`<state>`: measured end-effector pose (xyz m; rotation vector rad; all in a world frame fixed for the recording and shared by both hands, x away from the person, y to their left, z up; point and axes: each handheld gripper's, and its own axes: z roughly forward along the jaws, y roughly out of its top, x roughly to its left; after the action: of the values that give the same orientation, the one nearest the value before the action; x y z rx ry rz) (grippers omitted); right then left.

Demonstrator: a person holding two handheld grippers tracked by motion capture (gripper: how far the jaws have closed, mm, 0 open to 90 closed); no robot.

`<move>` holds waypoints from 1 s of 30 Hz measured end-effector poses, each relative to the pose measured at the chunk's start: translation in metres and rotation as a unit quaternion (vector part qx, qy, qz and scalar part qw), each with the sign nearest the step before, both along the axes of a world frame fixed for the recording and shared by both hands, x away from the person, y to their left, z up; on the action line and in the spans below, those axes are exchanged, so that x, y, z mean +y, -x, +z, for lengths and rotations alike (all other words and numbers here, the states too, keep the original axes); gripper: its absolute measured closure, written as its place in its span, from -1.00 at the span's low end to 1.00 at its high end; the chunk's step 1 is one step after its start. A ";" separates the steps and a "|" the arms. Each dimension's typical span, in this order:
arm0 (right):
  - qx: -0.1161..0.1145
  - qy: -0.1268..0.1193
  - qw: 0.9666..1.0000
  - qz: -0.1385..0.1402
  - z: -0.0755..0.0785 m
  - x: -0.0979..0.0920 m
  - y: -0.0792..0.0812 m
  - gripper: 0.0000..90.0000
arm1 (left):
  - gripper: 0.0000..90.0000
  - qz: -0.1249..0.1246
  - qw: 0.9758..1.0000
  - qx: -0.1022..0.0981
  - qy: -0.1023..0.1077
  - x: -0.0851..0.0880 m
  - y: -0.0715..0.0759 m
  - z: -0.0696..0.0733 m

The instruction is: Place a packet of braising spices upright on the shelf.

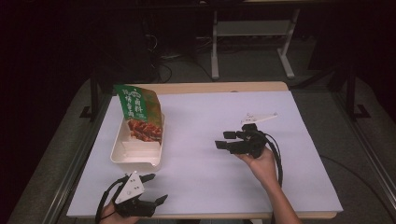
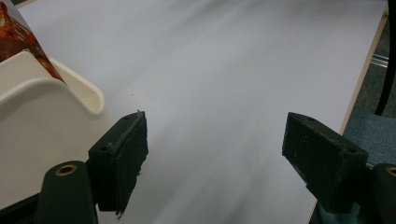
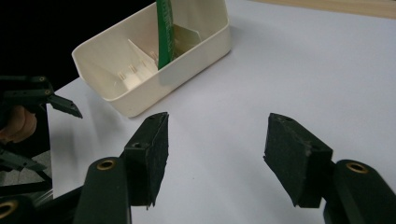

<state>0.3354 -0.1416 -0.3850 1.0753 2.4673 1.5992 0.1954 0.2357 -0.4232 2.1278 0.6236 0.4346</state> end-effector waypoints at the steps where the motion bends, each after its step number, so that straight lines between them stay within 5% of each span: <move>1: -0.004 0.001 1.000 0.001 -0.001 -0.001 0.001 -0.15 | -0.51 0.002 1.000 0.000 0.003 0.000 0.000 0.000; 30: 0.013 -0.009 1.000 -0.021 -0.028 -0.041 0.040 -0.20 | -0.52 0.003 1.000 0.000 -0.003 -0.001 0.000 -0.001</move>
<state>0.2950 -0.1825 -0.4134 1.1479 2.4341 1.6083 0.1952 0.2352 -0.4242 2.1324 0.6299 0.4403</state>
